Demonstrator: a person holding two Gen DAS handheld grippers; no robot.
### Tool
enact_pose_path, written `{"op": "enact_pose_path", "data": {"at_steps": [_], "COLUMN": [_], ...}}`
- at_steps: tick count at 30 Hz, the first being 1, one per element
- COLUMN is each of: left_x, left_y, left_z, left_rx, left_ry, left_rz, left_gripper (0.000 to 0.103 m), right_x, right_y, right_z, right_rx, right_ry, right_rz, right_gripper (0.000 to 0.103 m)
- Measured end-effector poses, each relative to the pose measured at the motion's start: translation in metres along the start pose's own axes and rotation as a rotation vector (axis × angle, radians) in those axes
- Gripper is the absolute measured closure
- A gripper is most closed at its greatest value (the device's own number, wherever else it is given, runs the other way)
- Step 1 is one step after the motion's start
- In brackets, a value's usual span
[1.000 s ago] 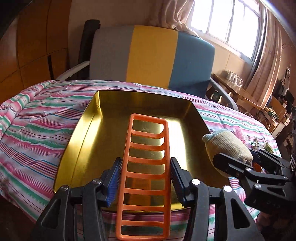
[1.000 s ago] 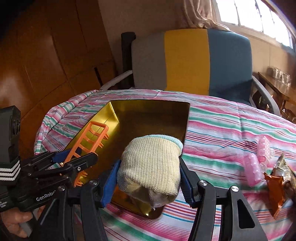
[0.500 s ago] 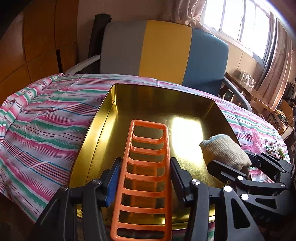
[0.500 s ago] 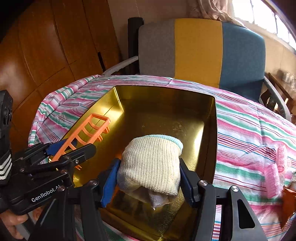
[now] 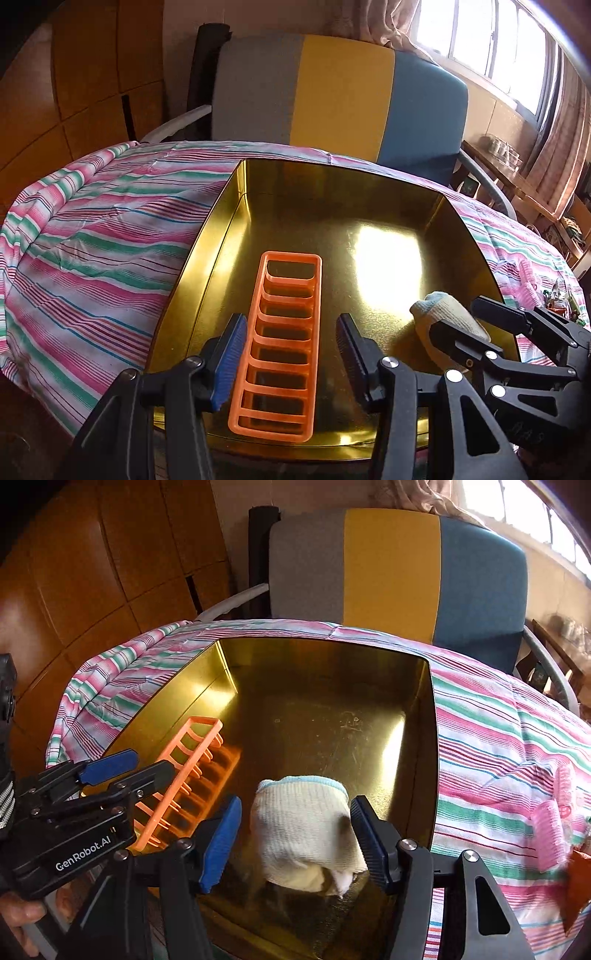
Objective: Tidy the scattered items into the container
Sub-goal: 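Open both tools to drop the rack and knit roll into the tray, then move the left tool to the silver-and-orange snack packet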
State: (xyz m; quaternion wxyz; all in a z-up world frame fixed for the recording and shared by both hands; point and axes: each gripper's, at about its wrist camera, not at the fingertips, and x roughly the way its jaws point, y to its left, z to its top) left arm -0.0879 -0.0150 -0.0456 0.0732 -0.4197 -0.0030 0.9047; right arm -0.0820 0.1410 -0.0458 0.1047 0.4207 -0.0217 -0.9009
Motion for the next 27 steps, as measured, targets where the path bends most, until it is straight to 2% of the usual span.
{"op": "enact_pose_path", "data": {"at_steps": [8, 11, 13, 16, 20, 24, 27], "left_x": [-0.034, -0.051, -0.059, -0.066, -0.071, -0.073, -0.072], "left_y": [-0.010, -0.021, -0.032, -0.054, -0.093, -0.131, -0.154], "left_z": [-0.002, -0.005, -0.010, -0.018, -0.032, -0.048, -0.059], "left_rx": [0.011, 0.028, 0.047, 0.089, 0.164, 0.248, 0.303], "left_ry": [-0.066, -0.095, -0.101, -0.092, -0.064, -0.030, 0.002], "left_rz": [0.007, -0.035, -0.092, -0.171, -0.272, -0.380, -0.426], "left_gripper": [0.045, 0.043, 0.041, 0.040, 0.040, 0.040, 0.040], "right_x": [-0.017, -0.034, -0.047, -0.067, -0.099, -0.137, -0.155], "right_y": [-0.002, -0.012, -0.024, -0.053, -0.108, -0.172, -0.226], "right_z": [-0.006, -0.012, -0.018, -0.029, -0.049, -0.064, -0.066], "right_rx": [0.022, 0.063, 0.091, 0.150, 0.252, 0.343, 0.427], "right_ry": [-0.032, -0.061, -0.080, -0.102, -0.136, -0.190, -0.220], "right_rz": [0.010, 0.019, 0.013, -0.020, -0.106, -0.220, -0.291], "right_gripper": [0.036, 0.031, 0.028, 0.024, 0.019, 0.015, 0.010]}}
